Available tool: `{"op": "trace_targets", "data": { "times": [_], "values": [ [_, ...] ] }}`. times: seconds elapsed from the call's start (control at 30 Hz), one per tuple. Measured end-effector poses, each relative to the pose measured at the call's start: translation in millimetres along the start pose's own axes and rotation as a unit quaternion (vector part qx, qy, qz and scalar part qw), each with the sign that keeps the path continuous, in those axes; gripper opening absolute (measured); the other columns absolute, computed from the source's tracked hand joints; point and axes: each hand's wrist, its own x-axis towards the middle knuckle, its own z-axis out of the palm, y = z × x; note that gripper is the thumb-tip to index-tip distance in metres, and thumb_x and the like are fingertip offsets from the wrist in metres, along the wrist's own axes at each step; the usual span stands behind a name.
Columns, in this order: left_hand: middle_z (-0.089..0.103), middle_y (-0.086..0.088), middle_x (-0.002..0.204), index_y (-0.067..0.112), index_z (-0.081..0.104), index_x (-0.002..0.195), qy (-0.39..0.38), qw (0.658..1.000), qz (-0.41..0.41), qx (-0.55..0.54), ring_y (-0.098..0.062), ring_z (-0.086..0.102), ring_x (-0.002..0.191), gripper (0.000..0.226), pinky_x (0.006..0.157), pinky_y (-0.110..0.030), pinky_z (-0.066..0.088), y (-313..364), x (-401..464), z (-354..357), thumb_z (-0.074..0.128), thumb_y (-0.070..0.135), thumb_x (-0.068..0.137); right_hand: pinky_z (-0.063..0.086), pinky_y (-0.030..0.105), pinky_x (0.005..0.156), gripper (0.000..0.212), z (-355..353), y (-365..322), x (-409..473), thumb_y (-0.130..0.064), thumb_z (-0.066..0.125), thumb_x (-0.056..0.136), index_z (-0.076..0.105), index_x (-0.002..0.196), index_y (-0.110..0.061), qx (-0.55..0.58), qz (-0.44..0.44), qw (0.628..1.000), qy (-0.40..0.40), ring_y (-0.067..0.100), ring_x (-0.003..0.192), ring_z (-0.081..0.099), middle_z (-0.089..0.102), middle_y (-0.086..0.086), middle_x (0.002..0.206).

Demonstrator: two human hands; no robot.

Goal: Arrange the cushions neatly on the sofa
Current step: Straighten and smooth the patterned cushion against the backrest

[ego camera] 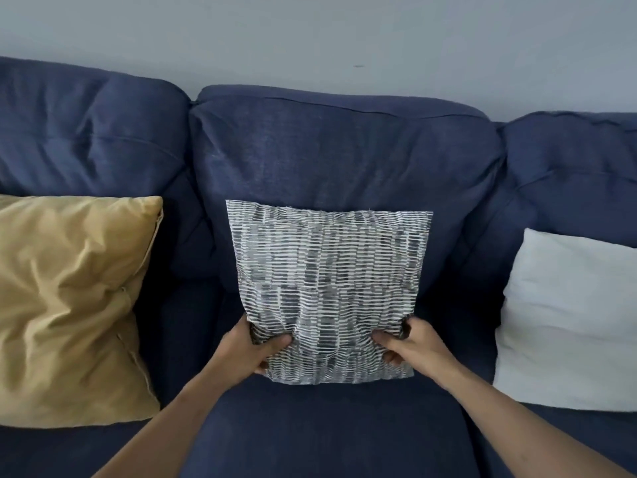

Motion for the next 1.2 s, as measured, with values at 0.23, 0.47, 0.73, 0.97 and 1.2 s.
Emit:
{"op": "trace_targets", "data": {
  "times": [0.23, 0.47, 0.73, 0.97, 1.2],
  "values": [
    [0.081, -0.006, 0.103, 0.021, 0.062, 0.125, 0.068, 0.997, -0.009, -0.023, -0.027, 0.081, 0.068, 0.044, 0.065, -0.048, 0.069, -4, -4, -5, 0.085, 0.038, 0.09, 0.066, 0.057, 0.074, 0.026, -3, 8, -5, -0.02, 0.082, 0.093, 0.069, 0.112, -0.008, 0.027, -0.02, 0.998, 0.062, 0.027, 0.07, 0.079, 0.083, 0.011, 0.099],
    [0.028, 0.007, 0.175, 0.058, -0.023, 0.159, 0.17, 0.965, 0.118, 0.163, -0.031, 0.06, 0.136, 0.126, 0.098, -0.053, 0.055, 46, -20, -26, 0.07, 0.082, 0.078, 0.063, 0.027, 0.077, 0.11, -16, -24, -25, -0.062, 0.073, 0.089, -0.004, 0.167, -0.047, -0.14, -0.243, 0.946, 0.165, 0.012, 0.076, 0.07, 0.03, -0.012, 0.165],
    [0.05, -0.005, 0.11, 0.064, -0.021, 0.158, 0.1, 0.938, 0.163, 0.29, -0.024, 0.062, 0.076, 0.111, 0.079, -0.049, 0.062, 59, 16, -14, 0.067, 0.07, 0.089, 0.058, 0.043, 0.106, 0.091, -10, -38, 18, -0.043, 0.067, 0.101, 0.001, 0.161, -0.062, -0.191, -0.25, 0.944, 0.097, 0.011, 0.114, 0.068, 0.066, -0.001, 0.135],
    [0.051, -0.001, 0.097, 0.05, 0.005, 0.168, 0.151, 0.946, 0.191, 0.214, -0.018, 0.058, 0.085, 0.099, 0.09, -0.047, 0.059, 42, 33, -34, 0.074, 0.035, 0.099, 0.041, 0.001, 0.101, 0.079, -22, -35, 29, -0.014, 0.068, 0.103, 0.028, 0.166, -0.037, -0.164, -0.274, 0.936, 0.148, -0.018, 0.113, 0.057, 0.062, -0.005, 0.146],
    [0.049, -0.003, 0.154, 0.06, -0.03, 0.156, 0.099, 0.969, 0.073, 0.216, -0.031, 0.072, 0.102, 0.138, 0.079, -0.044, 0.058, 9, -6, -24, 0.076, 0.085, 0.071, 0.057, 0.028, 0.09, 0.091, -26, 15, -13, -0.061, 0.062, 0.098, -0.005, 0.16, -0.064, -0.25, -0.221, 0.942, 0.031, 0.007, 0.093, 0.064, 0.05, -0.013, 0.14]
  ]
}}
